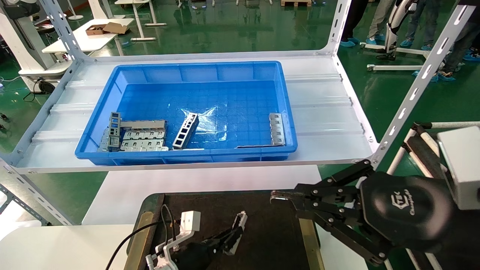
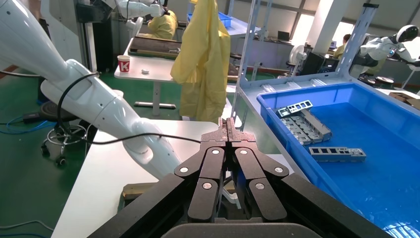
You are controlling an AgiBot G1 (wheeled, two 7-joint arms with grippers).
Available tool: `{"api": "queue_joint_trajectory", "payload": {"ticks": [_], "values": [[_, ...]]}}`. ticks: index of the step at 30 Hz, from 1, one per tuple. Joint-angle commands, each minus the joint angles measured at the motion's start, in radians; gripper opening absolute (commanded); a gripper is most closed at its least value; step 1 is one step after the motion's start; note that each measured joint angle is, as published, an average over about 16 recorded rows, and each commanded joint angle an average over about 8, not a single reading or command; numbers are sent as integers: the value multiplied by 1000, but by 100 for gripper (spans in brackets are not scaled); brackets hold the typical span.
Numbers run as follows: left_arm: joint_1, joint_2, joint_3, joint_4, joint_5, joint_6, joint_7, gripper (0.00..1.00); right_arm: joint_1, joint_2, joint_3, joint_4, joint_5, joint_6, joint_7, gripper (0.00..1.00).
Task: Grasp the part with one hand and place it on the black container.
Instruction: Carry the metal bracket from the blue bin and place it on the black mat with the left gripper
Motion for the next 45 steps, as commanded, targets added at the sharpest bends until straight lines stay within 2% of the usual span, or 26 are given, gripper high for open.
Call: {"api": "queue_joint_trajectory", "payload": {"ticks": [1, 11, 19, 20, 21, 26, 27, 28, 29, 30, 45], "values": [[2, 23, -3, 12, -3, -47, -8, 0, 0, 0, 0, 0, 0, 0, 0, 0], [-24, 104, -24, 111, -26, -131, -34, 0, 0, 0, 0, 0, 0, 0, 0, 0], [-40, 144, -45, 178, -34, -139, -29, 0, 0, 0, -1, 0, 0, 0, 0, 2], [-41, 146, -47, 183, -34, -136, -26, 2, 0, 0, -1, 0, 0, 0, 0, 9], [-42, 148, -50, 188, -33, -134, -23, 8, 0, 0, -1, 0, 0, 0, 0, 22], [-41, 156, -64, 206, -33, -123, -8, 70, 0, 0, -1, 0, 0, 0, 0, 84], [-40, 157, -67, 209, -33, -121, -5, 82, 0, 0, -1, 0, 0, 0, 0, 95], [-40, 158, -70, 212, -33, -120, -2, 92, 0, 0, -1, 0, 1, 0, 0, 100], [-39, 158, -73, 214, -34, -118, 0, 99, 0, 0, -1, 0, 1, 0, 0, 100], [-38, 159, -76, 217, -35, -117, 2, 100, 0, 0, -1, 0, 1, 0, 0, 100], [-30, 172, -109, 228, -44, -102, 30, 100, 0, 0, -1, 0, 1, 0, -1, 100]]}}
